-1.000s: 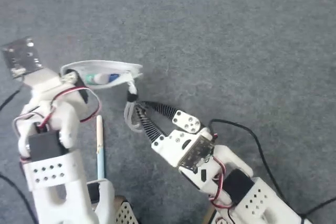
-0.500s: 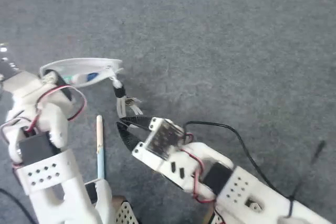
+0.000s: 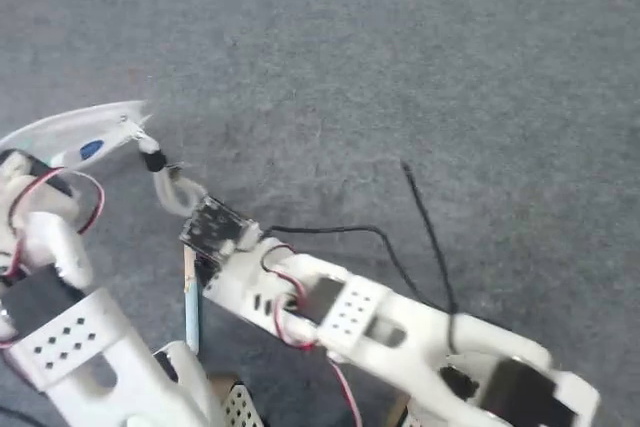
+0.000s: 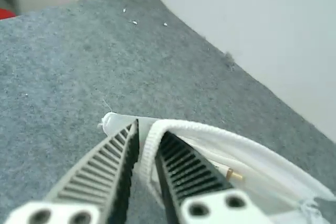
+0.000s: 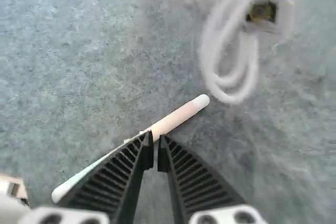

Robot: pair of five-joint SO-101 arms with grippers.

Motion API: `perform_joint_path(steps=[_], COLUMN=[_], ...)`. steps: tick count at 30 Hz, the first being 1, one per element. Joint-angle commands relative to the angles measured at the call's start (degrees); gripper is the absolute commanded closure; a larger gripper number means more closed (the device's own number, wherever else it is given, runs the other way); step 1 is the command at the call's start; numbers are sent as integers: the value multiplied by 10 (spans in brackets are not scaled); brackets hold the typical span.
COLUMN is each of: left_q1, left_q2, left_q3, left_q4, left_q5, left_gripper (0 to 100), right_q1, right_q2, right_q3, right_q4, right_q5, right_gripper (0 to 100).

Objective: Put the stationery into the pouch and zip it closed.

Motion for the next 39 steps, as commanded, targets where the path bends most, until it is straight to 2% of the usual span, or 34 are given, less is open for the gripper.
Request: perform_joint_path(steps=[1,5,10,12,18,23,27,39], left_q1=[-5,-4,-4,-4,-5,-6,-6,-6], left_q2=[-10,-10,-10,-10,-9,-9,-9,-9], left_q3=[-41,-38,-37,-37,-37,-37,-37,-37], left_q4=[-25,-25,-24,-24,-25,-25,-25,-24], left_q5=[13,13,13,13,13,13,13,13], left_gripper=[987,987,987,987,987,987,987,987], right_q1=[-2,-5,-5,-5,-2,-2,-2,17], right_q2=[58,95,145,171,252,322,368,504], right_q3=[-105,-178,-241,-258,-329,-382,-420,-593], right_q4=[41,124,181,182,181,183,194,328], right_q5=[-27,-94,-172,-194,-303,-349,-360,-360], right_gripper=[987,967,790,759,811,818,818,821])
